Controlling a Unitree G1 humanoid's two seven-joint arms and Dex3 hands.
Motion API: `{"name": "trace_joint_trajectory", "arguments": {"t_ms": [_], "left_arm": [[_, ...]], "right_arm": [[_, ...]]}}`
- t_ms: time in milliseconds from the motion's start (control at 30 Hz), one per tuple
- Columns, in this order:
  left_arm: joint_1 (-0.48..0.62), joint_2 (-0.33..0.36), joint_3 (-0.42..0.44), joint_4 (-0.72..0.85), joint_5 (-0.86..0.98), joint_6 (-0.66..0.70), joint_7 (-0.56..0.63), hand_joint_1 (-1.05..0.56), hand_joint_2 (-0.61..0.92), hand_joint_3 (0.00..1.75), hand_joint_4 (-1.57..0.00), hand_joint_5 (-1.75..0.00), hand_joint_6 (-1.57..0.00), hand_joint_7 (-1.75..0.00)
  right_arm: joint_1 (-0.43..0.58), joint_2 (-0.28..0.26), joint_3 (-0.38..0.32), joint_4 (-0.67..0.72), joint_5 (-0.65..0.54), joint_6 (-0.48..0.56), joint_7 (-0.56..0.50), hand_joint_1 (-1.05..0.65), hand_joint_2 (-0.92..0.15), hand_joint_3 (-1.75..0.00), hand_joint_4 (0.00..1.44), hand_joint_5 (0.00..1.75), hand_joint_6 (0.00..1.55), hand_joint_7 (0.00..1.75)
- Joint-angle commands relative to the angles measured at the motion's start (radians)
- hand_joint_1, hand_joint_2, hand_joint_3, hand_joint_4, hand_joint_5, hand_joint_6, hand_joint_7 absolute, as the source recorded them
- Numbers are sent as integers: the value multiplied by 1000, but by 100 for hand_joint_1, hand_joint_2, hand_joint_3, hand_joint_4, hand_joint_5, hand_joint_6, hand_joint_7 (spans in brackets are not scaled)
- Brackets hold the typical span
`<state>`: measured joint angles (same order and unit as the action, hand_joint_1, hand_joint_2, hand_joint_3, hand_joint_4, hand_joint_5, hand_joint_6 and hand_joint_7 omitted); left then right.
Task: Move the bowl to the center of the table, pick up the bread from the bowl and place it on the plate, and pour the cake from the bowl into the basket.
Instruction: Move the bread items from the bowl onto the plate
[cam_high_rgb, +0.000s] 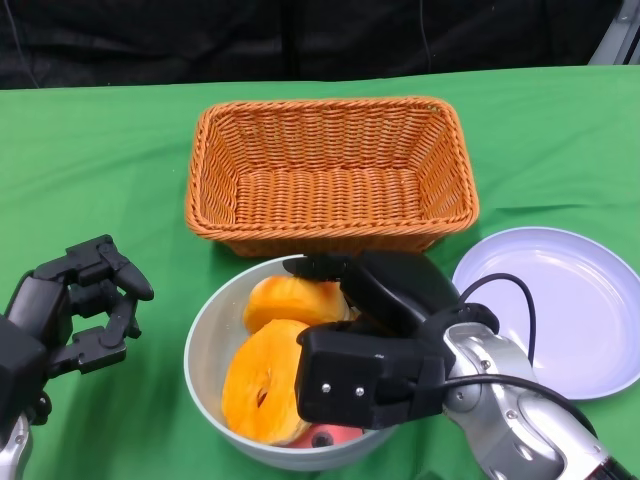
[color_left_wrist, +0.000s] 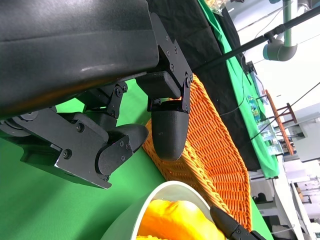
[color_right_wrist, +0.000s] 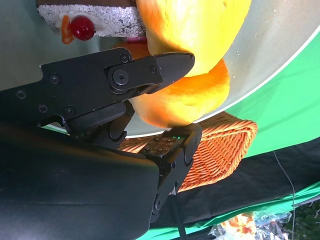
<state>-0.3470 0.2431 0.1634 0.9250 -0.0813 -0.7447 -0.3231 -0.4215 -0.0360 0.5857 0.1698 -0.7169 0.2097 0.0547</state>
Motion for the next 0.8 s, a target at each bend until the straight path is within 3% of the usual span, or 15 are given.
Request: {"name": "trace_joint_trajectory", "arguments": {"t_ms": [33,200,433,667,733,800], "left_arm": [[0,9,-2,0,8,-10,15,-4,63,103,-71,-175,-72,-147],[-1,11,-5,5,11,-14,16,-3,63,103,-71,-175,-72,-147],[-2,11,-5,6,11,-10,16,-4,62,104,-70,-175,-72,-149],[-3,12,-6,8,11,-10,16,-4,62,104,-70,-175,-71,-149],[-6,9,-5,10,6,-9,12,-4,62,104,-72,-175,-71,-149],[-7,7,-5,11,6,-9,14,-4,62,105,-72,-175,-71,-149]], "right_arm": [[32,-9,26,29,-9,-3,16,-28,-88,0,94,64,84,3],[31,-17,40,35,-37,-9,13,-22,-89,0,69,113,92,2],[21,-28,74,38,-98,12,26,-20,-86,0,67,131,103,3],[11,-35,90,60,-137,8,13,-21,-85,0,69,131,103,2],[-3,-47,106,93,-174,-1,-19,-19,-91,-4,69,149,93,1],[-5,-51,105,112,-189,-16,-58,-19,-92,-5,69,155,91,1]]}}
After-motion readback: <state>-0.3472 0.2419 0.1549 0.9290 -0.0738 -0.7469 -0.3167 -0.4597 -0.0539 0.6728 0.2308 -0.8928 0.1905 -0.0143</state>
